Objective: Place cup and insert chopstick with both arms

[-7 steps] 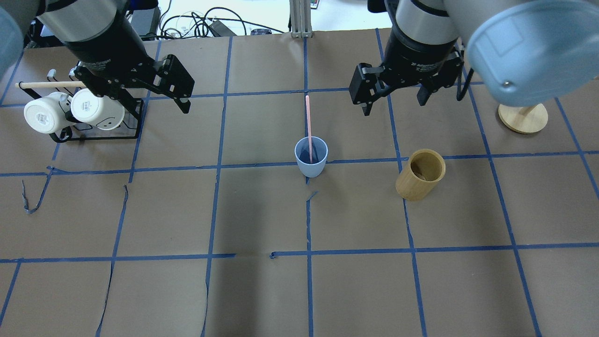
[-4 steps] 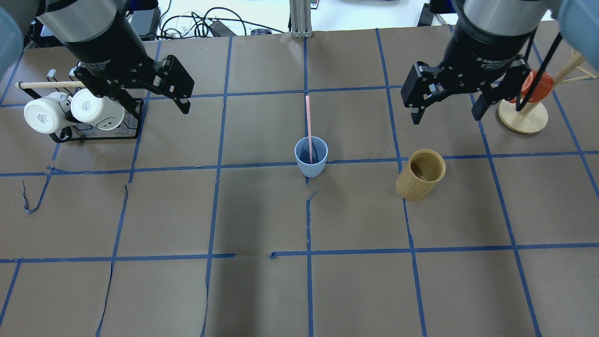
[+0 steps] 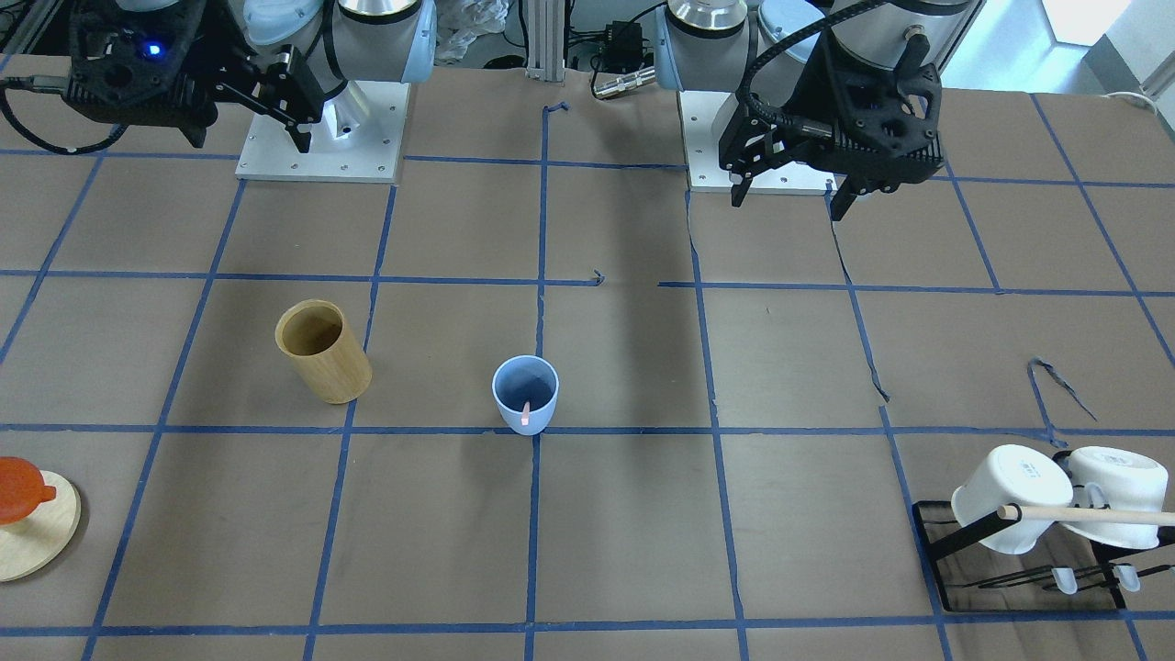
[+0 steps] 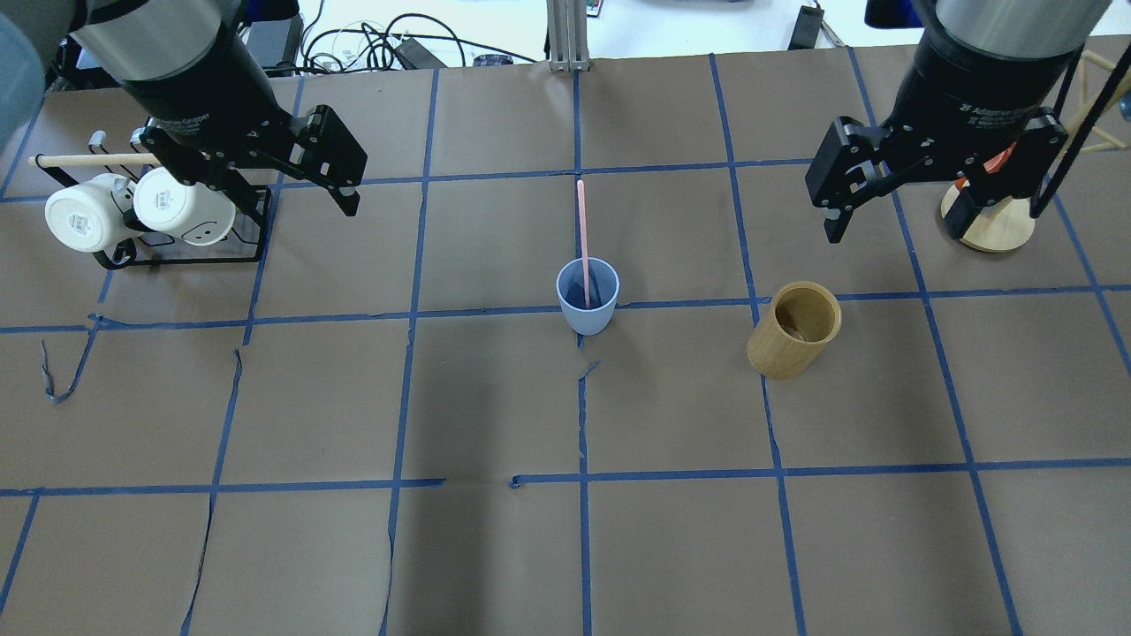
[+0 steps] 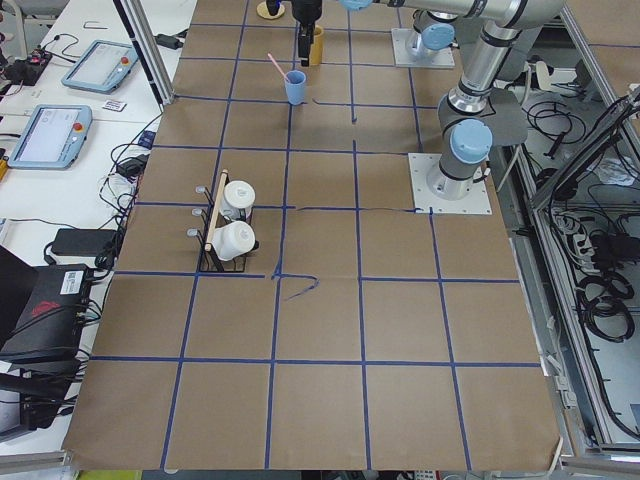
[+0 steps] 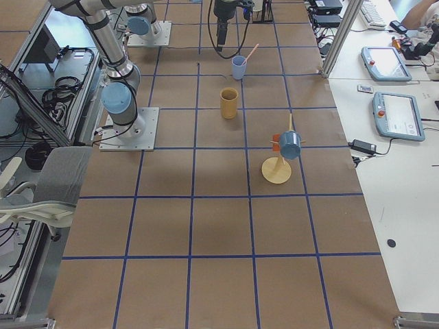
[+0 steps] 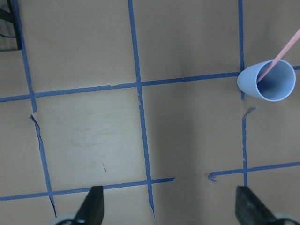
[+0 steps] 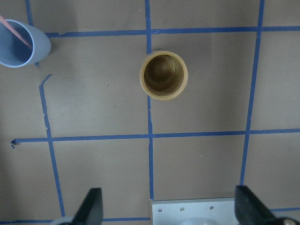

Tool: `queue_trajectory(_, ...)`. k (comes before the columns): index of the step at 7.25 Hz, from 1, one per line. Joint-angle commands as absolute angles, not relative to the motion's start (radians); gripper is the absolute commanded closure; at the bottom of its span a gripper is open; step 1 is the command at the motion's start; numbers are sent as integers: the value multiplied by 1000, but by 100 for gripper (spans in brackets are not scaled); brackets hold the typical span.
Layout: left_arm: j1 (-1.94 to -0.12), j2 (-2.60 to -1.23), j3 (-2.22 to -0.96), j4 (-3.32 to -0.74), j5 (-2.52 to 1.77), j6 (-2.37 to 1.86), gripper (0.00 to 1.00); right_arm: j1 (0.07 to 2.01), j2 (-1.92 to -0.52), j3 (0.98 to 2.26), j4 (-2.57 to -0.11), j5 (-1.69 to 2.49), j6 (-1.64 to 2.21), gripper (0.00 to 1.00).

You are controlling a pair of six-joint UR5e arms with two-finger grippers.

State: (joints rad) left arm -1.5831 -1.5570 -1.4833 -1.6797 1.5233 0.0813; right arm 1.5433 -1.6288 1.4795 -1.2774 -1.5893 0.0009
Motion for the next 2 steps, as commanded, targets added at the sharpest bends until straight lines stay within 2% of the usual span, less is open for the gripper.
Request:
queue_trajectory(1,-1583,-1554,-1494,-1678,1523,81,0,1520,-1620,1491,-1279,-1589,-6,0)
queue_trajectory(2,-1583,-1546,-1508,-1675,1522,81,0,1519,-1620,1491,-1267,-1592,-2,0)
